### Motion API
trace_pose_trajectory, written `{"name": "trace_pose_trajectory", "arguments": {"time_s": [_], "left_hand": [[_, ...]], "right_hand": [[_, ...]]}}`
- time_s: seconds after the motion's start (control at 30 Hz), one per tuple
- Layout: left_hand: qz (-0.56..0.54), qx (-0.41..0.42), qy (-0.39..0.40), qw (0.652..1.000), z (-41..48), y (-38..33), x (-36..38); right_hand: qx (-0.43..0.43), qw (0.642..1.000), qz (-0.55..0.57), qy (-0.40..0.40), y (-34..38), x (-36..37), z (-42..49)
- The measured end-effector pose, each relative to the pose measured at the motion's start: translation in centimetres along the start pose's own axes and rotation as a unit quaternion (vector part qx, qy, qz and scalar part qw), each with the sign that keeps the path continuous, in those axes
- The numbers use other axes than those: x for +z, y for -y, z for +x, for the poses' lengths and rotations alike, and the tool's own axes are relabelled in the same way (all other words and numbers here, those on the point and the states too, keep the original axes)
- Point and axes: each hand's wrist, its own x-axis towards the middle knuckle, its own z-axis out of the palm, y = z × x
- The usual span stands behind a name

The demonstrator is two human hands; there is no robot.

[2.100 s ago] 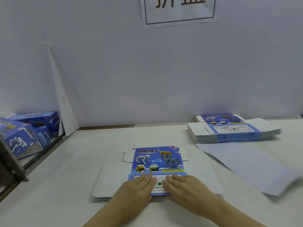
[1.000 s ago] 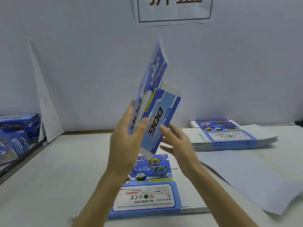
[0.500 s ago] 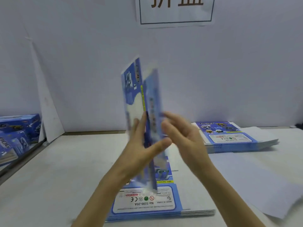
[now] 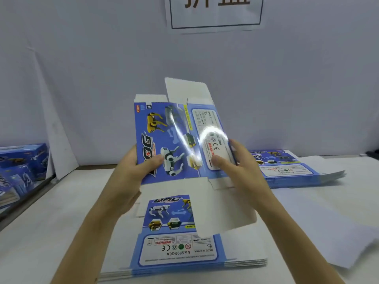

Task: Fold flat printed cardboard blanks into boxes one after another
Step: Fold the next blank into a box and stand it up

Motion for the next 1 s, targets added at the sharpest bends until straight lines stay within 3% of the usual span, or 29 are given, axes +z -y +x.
{"name": "trace_pose_trajectory", "arguments": {"time_s": [0.07, 0.2, 0.43, 0.5, 0.6, 0.7, 0.8, 0.9, 0.93, 1.0], "left_hand": [[0.075, -0.002, -0.008, 0.997, 0.2, 0.0, -0.2], [0.127, -0.006, -0.048, 0.991, 0.3, 0.3, -0.3], [0.250, 0.028, -0.146, 0.957, -0.3, 0.9, 1.7], [0.223, 0.020, -0.122, 0.967, -0.5, 0.4, 1.9], [0.092, 0.021, -0.095, 0.991, -0.7, -0.4, 2.2], [0.023, 0.016, -0.091, 0.995, -0.8, -0.6, 2.4], [-0.039, 0.029, -0.047, 0.998, -0.9, -0.6, 2.1], [-0.182, 0.027, 0.102, 0.978, -0.9, -0.4, 2.1], [-0.159, 0.016, 0.149, 0.976, -1.1, -0.2, 2.5], [0.020, 0.016, 0.174, 0.984, -1.7, 0.5, 3.7]], "right_hand": [[-0.026, 0.999, -0.022, 0.031, 0.2, -0.4, -0.1], [-0.014, 0.966, -0.238, 0.096, 0.8, -0.8, -0.6], [-0.125, 0.880, -0.458, -0.022, 0.9, -0.4, -1.0], [-0.110, 0.890, -0.442, -0.013, 0.8, -1.0, -0.9], [-0.064, 0.944, -0.323, 0.038, 1.1, -1.5, -1.1], [-0.071, 0.955, -0.283, 0.056, 1.6, -1.2, -1.2], [-0.079, 0.956, -0.284, 0.004, 2.0, -0.7, -1.3], [-0.045, 0.962, -0.257, -0.075, 2.0, 0.0, -1.5], [-0.031, 0.963, -0.256, -0.082, 2.0, 0.3, -1.5], [-0.033, 0.956, -0.282, -0.070, 1.9, 1.1, -1.7]]}}
